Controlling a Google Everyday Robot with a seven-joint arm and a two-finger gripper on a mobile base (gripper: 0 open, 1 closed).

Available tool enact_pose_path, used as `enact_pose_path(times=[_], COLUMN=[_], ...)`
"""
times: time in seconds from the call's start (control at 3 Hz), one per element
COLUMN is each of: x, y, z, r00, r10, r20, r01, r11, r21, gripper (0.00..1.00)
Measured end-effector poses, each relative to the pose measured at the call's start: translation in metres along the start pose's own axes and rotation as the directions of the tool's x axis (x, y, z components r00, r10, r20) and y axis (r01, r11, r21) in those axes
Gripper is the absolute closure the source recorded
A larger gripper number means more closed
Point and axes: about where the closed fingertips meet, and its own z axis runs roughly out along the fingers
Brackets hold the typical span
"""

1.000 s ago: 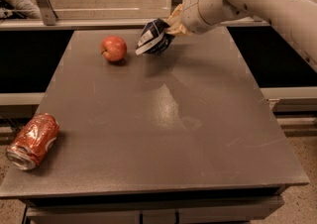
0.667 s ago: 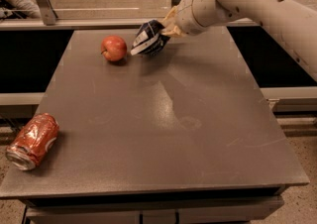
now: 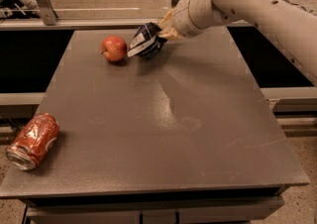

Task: Move blue chip bag near apple

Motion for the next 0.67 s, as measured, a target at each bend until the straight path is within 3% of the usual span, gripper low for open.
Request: enact_pose_path(times=[0.33, 0.67], x=[-0.0012, -0.0022], y=[0.0011, 0.0022], z=[0.0019, 0.0037], r00=[1.0, 1.0], r10=[-0.001, -0.002], r20=[0.002, 0.004], r01=[0.001, 0.002], r11=[1.0, 1.0], r21=[-0.003, -0.006], gripper=[0.83, 0.59])
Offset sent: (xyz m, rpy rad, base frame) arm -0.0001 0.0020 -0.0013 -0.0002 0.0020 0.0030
